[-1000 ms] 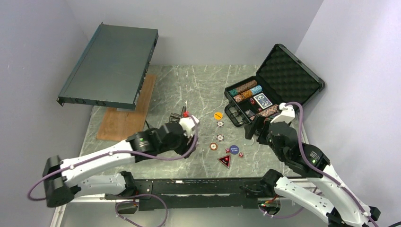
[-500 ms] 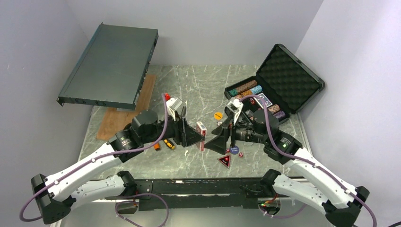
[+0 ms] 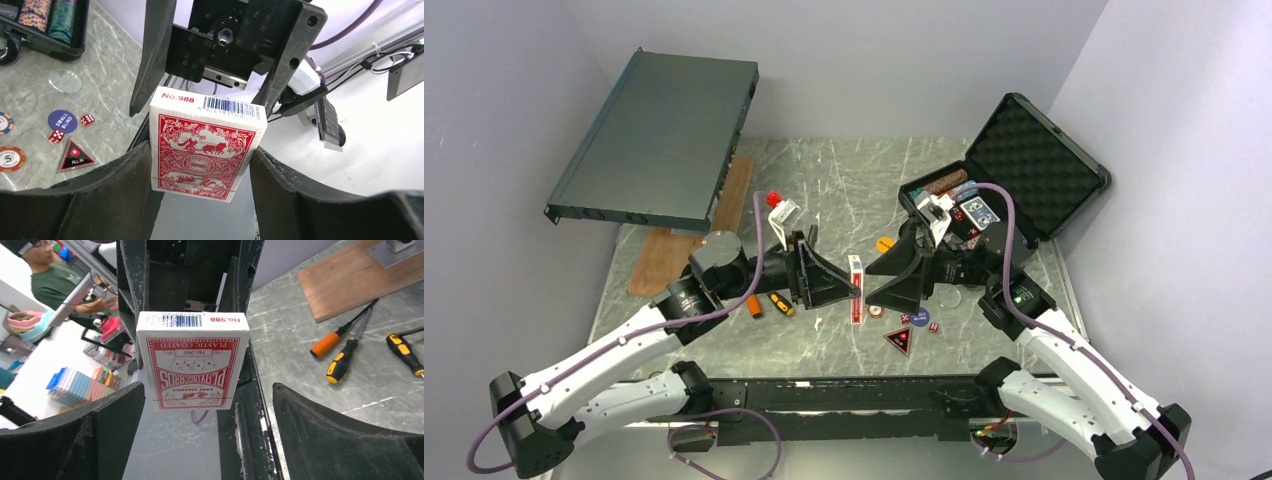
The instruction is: Pack up texas hold em set
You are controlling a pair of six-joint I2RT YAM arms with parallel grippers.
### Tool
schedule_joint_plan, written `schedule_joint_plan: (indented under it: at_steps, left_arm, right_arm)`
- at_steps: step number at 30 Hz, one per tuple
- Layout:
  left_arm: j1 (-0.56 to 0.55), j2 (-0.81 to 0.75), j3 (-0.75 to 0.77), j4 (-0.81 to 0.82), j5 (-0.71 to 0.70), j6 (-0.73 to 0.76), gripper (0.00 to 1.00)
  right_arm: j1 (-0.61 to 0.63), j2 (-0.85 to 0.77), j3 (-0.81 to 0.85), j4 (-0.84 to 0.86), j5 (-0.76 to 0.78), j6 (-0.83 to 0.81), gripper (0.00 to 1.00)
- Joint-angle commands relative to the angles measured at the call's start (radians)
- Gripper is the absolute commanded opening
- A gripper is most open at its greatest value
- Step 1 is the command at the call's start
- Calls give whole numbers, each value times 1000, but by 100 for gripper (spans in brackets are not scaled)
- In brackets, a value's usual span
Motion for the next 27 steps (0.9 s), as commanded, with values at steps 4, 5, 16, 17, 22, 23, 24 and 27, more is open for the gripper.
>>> schedule_joint_plan:
  at_steps: [4,5,16,17,22,23,24,27]
  left_arm:
    - [14,-23,10,111,10,-49,0]
    - [15,-20,7,122,12,-59,0]
    - [63,-3,-21,219,59,-120,0]
    - [65,-2,-18,213,57,-118,0]
    - [66,0,-16,189,36,-116,0]
    - [66,1,-21,202,34,-124,0]
    - [67,4,-26,215,34,-132,0]
    - [67,16,-25,233,37,-144,0]
  right_arm:
    - [-15,56,34,102,-115,114,100]
    - [-14,54,21,142,-122,148,100]
    - [-7,64,-79,526,-153,440,100]
    - [-6,66,-78,524,-149,440,100]
    - [8,50,-26,326,-86,327,99]
    - [12,44,-14,276,-62,289,99]
    - [17,38,-8,252,-45,269,99]
    - [19,32,-7,234,-9,257,99]
